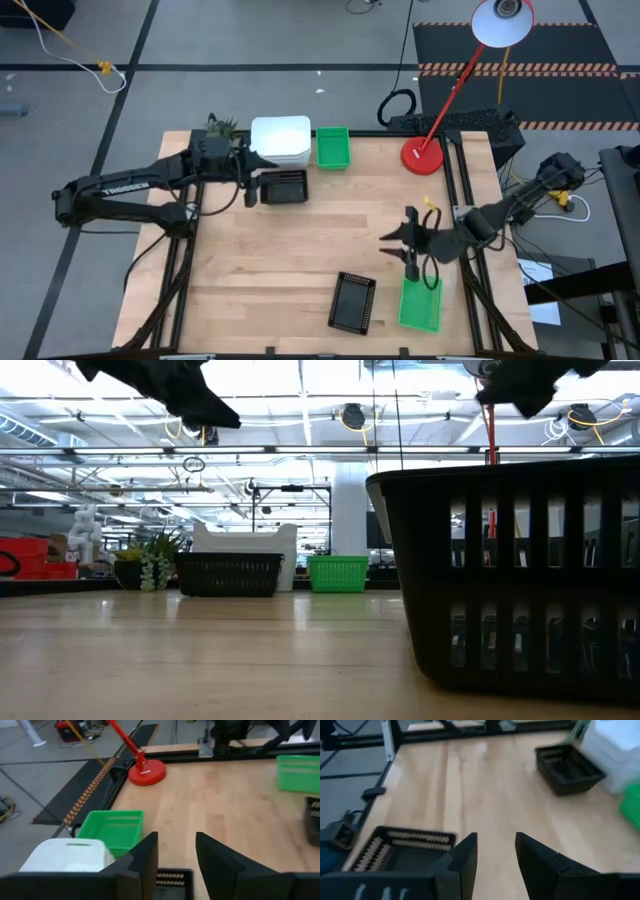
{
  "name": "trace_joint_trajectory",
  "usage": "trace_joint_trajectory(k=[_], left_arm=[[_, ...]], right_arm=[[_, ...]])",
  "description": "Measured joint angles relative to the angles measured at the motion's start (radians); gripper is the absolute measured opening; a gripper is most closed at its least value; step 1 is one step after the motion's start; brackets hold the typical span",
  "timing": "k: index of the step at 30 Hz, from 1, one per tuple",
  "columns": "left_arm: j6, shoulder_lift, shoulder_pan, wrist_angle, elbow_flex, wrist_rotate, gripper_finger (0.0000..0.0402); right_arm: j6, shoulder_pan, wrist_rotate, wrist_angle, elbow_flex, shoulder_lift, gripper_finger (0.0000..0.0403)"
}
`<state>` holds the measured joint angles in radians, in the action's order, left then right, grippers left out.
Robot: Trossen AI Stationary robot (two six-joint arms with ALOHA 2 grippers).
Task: Stack baskets by color
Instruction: Stack the bottom green bin on top of the top green bins
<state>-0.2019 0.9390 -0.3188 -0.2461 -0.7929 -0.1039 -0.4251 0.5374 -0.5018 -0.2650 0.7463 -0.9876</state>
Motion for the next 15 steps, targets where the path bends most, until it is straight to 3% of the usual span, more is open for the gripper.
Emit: trace_joint_trajectory(k=[5, 11, 15], left_arm=[[0.023, 0.003, 0.077, 0.005, 0.0, 0.005, 0.0132], [0.067, 0.004, 0.161, 0.003, 0.0, 0.085, 0.0131], [0.122, 0.009, 0.217, 0.004, 0.0, 0.117, 0.0131]], right_arm=[[-0.196, 0.093, 0.011, -0.261, 0.157, -0.106, 0.0125], [-0.416, 0.163, 0.093, -0.624, 0.391, -0.255, 0.0125], [-0.509, 0.192, 0.17, -0.762, 0.52, -0.337, 0.0125]])
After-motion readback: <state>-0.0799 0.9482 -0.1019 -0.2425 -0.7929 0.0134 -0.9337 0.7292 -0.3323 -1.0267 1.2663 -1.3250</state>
